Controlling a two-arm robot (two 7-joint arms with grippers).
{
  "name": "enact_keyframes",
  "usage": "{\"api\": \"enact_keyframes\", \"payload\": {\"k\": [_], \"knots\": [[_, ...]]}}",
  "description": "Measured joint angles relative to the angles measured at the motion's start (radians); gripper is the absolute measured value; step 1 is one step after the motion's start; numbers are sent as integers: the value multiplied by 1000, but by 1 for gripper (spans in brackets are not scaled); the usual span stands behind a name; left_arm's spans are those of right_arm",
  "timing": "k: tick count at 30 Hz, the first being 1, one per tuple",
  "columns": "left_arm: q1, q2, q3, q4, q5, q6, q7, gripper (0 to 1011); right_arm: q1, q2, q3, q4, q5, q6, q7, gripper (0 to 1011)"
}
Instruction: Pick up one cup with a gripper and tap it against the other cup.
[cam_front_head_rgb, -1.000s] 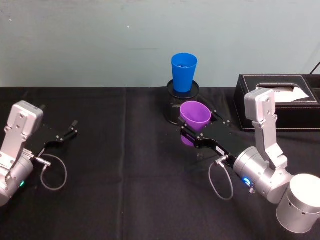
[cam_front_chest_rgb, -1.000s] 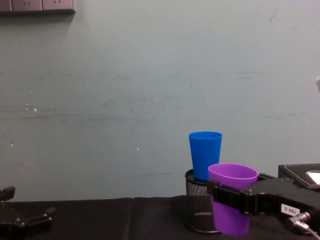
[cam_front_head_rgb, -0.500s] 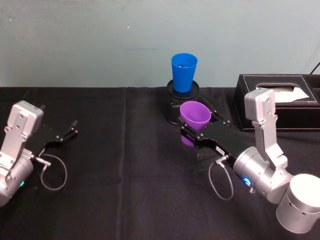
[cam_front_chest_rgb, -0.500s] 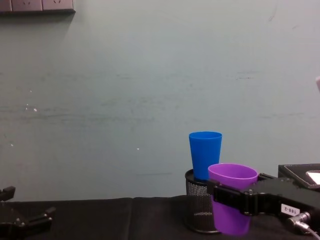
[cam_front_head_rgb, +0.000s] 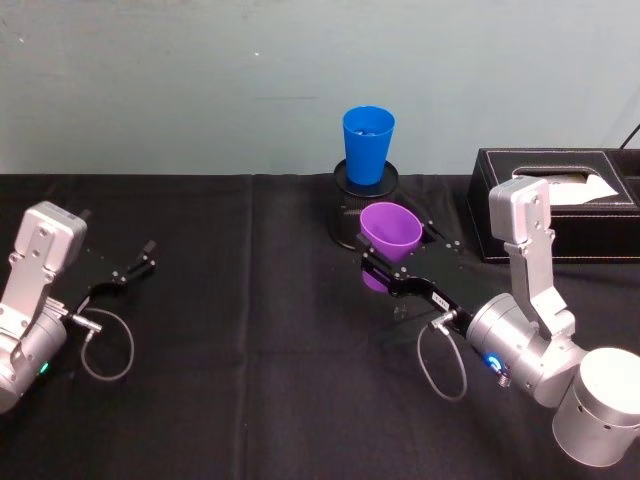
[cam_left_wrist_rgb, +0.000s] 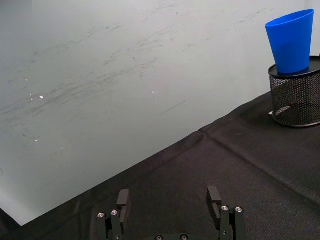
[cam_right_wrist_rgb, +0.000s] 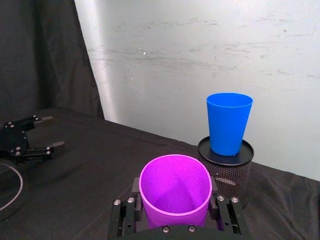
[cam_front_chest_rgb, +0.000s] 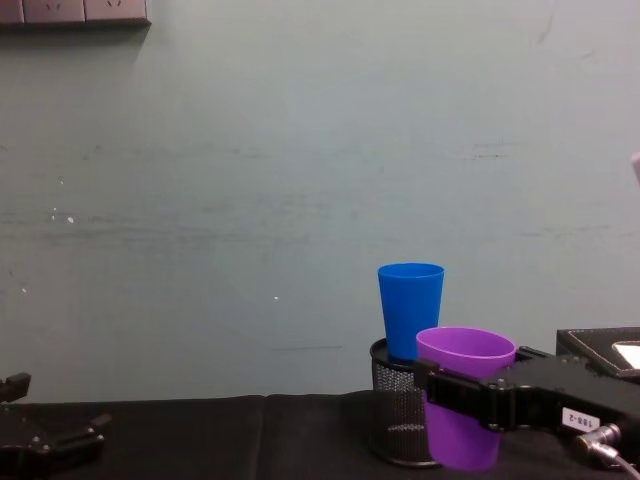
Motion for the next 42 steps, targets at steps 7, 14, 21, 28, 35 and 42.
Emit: {"api": "enact_keyframes", "payload": {"k": [7, 14, 21, 28, 35, 42], "knots": [[0, 0, 0, 0, 0, 0, 0, 1000, 0, 0, 0, 0, 0, 0, 0, 731], [0, 0, 0, 0, 0, 0, 0, 1000, 0, 0, 0, 0, 0, 0, 0, 731], [0, 0, 0, 0, 0, 0, 0, 1000, 0, 0, 0, 0, 0, 0, 0, 731], [0, 0, 0, 0, 0, 0, 0, 1000, 0, 0, 0, 0, 0, 0, 0, 731], [0, 0, 0, 0, 0, 0, 0, 1000, 0, 0, 0, 0, 0, 0, 0, 731], [0, 0, 0, 0, 0, 0, 0, 1000, 0, 0, 0, 0, 0, 0, 0, 731]]}}
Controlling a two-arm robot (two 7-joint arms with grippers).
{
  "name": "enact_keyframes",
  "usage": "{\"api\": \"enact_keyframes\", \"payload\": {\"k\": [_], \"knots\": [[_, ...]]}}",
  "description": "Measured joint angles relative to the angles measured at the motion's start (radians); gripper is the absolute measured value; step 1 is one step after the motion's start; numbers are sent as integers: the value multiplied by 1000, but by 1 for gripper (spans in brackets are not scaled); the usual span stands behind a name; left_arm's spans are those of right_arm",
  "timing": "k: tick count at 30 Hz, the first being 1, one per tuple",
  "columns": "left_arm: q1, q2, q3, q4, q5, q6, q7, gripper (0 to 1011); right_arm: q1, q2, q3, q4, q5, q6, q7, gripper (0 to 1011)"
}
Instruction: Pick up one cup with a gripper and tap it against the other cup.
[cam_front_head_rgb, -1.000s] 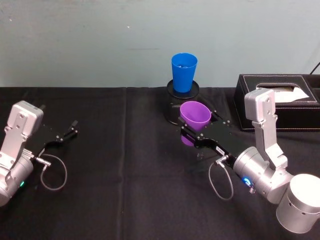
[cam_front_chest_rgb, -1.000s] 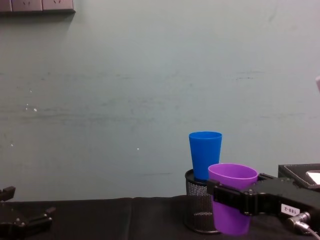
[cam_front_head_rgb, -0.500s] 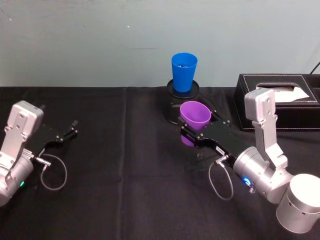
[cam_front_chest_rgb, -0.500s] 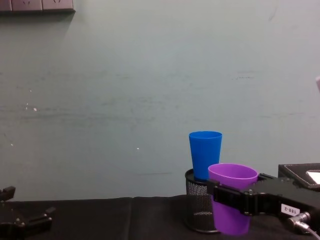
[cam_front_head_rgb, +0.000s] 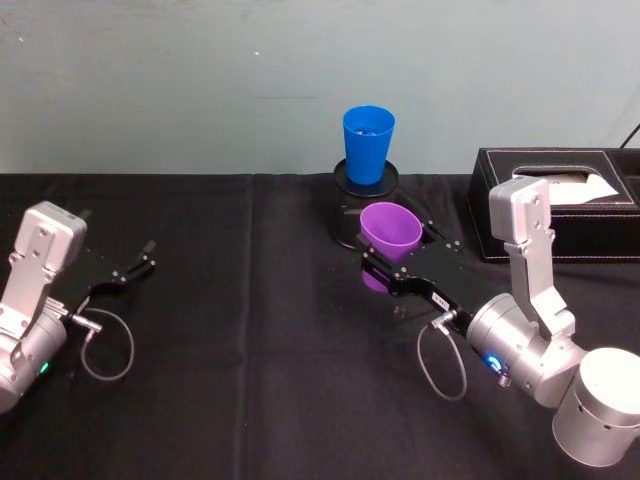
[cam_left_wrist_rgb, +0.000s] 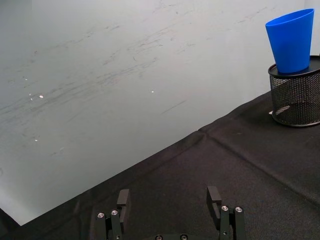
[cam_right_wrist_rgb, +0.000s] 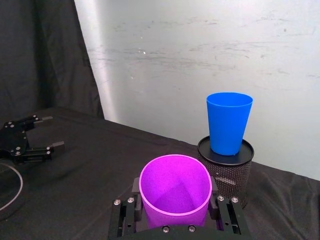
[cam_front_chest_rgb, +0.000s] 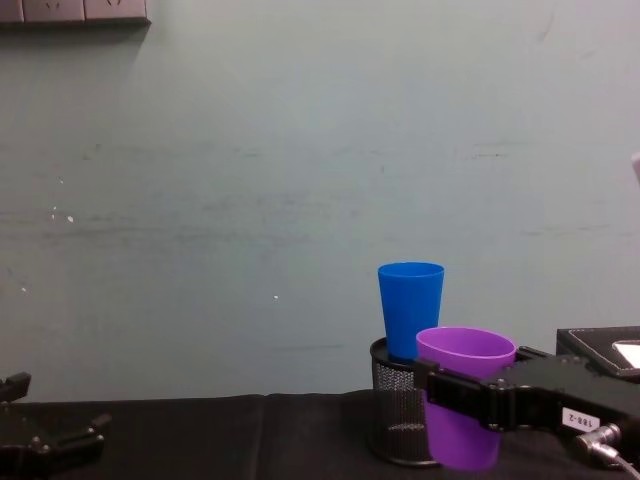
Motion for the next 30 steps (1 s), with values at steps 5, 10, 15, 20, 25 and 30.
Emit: {"api": "enact_keyframes", "payload": {"k": [5, 10, 15, 20, 25, 30], "knots": [[0, 0, 0, 0, 0, 0, 0, 1000, 0, 0, 0, 0, 0, 0, 0, 731], [0, 0, 0, 0, 0, 0, 0, 1000, 0, 0, 0, 0, 0, 0, 0, 731], [0, 0, 0, 0, 0, 0, 0, 1000, 0, 0, 0, 0, 0, 0, 0, 731], [0, 0, 0, 0, 0, 0, 0, 1000, 0, 0, 0, 0, 0, 0, 0, 731], [0, 0, 0, 0, 0, 0, 0, 1000, 0, 0, 0, 0, 0, 0, 0, 731], [0, 0, 0, 0, 0, 0, 0, 1000, 0, 0, 0, 0, 0, 0, 0, 731]]}}
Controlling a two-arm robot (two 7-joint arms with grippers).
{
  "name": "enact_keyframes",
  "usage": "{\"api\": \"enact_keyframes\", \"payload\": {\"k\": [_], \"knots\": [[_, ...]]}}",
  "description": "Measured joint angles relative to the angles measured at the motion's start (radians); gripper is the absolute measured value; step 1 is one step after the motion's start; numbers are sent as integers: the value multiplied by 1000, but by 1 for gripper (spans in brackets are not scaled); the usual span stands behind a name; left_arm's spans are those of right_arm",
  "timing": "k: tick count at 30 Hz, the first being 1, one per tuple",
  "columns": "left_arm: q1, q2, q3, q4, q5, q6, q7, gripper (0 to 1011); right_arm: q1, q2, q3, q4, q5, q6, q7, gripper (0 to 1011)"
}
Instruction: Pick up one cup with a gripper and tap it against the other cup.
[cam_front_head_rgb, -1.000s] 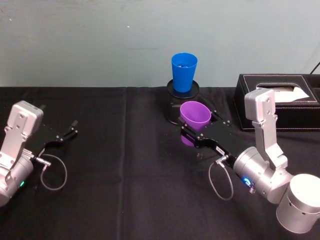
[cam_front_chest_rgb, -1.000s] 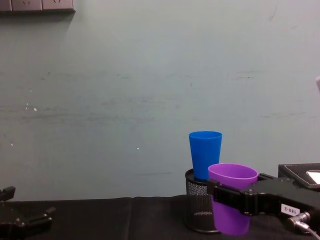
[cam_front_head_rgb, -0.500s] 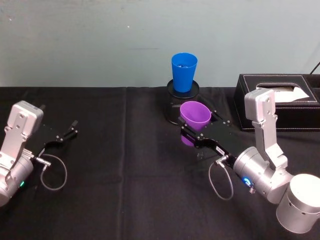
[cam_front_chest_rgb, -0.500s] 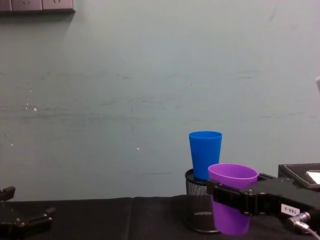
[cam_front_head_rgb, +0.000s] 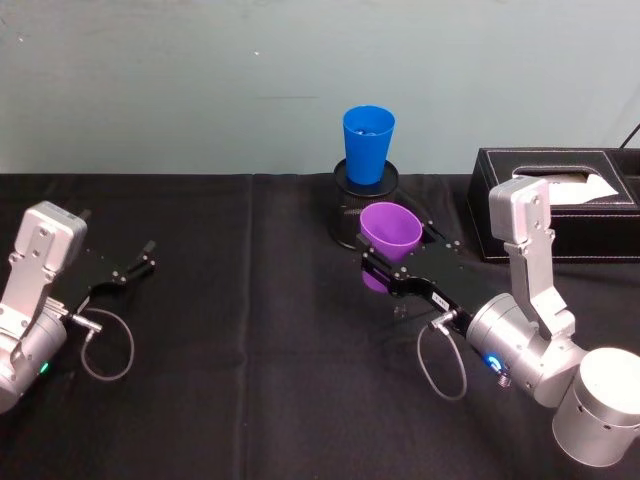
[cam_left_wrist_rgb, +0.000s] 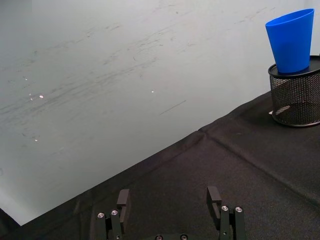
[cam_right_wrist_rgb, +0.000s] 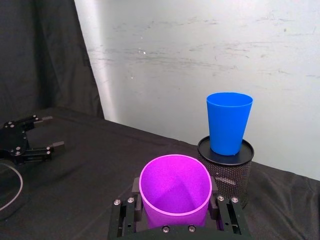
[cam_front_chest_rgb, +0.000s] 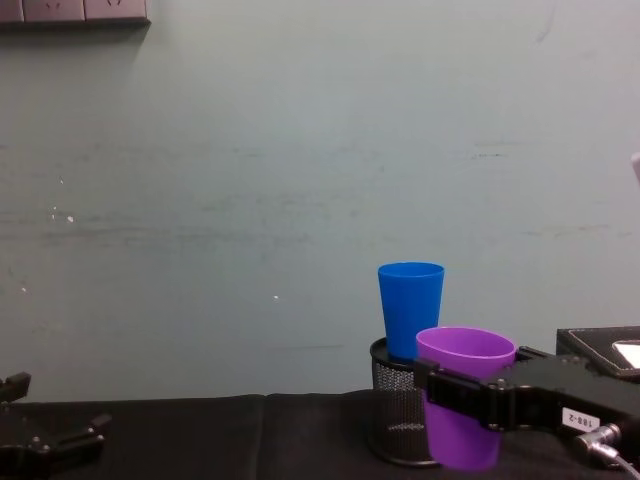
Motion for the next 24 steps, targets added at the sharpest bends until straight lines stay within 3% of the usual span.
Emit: {"api": "enact_keyframes", "payload": {"k": [24], "knots": [[0, 0, 0, 0, 0, 0, 0, 1000, 1, -3, 1, 1, -3, 0, 1, 731]]}}
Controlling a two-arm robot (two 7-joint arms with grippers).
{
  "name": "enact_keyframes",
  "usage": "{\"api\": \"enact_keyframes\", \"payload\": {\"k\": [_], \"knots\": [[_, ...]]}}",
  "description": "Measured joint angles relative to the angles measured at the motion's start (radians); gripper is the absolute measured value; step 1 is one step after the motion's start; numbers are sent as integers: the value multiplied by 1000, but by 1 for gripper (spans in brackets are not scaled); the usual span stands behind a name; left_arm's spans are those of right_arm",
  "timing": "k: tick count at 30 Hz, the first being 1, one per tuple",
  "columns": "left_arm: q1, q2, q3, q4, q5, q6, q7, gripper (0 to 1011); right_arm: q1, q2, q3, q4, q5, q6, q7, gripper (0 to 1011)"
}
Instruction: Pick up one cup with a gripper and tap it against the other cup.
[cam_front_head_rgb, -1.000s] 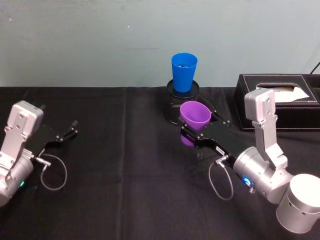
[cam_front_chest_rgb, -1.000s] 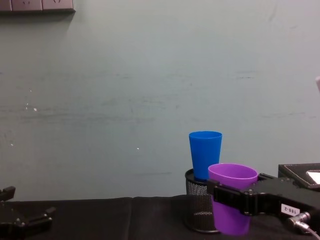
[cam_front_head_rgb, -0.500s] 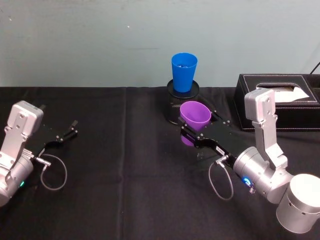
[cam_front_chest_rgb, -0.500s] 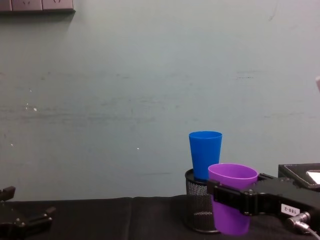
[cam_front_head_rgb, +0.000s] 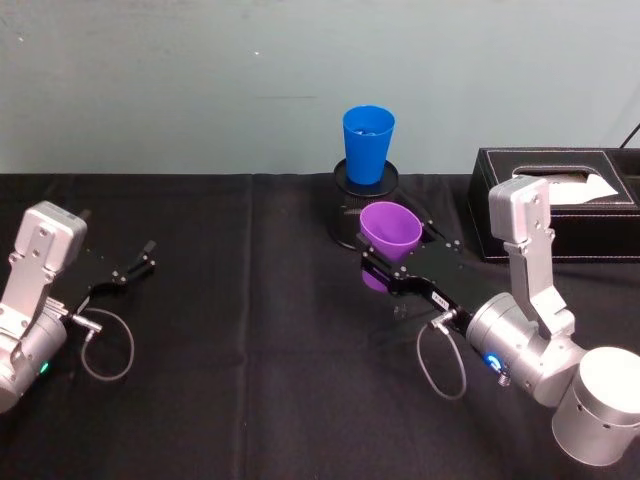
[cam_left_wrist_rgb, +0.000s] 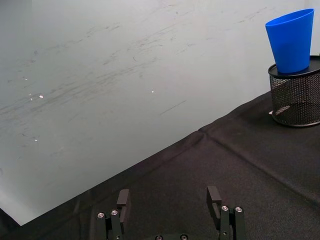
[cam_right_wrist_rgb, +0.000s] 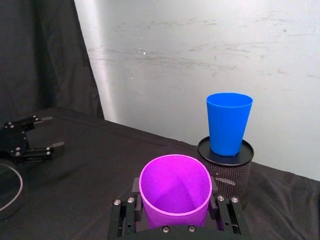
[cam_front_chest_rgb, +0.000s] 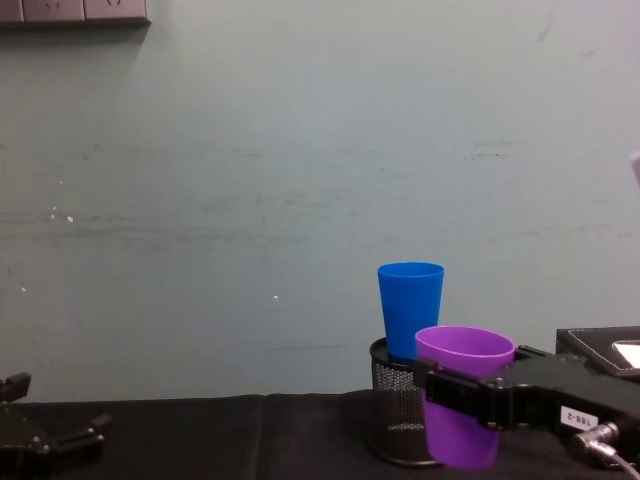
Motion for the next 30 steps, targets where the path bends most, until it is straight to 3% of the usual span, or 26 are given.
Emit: {"api": "enact_keyframes", "payload": {"k": [6, 20, 30], "knots": [[0, 0, 0, 0, 0, 0, 0, 1000, 41, -24, 4, 38, -18, 14, 9, 731], [0, 0, 0, 0, 0, 0, 0, 1000, 193, -97, 18, 176, 19, 120, 24, 731], [0, 0, 0, 0, 0, 0, 0, 1000, 259, -125, 13, 247, 26, 145, 16, 731]]}}
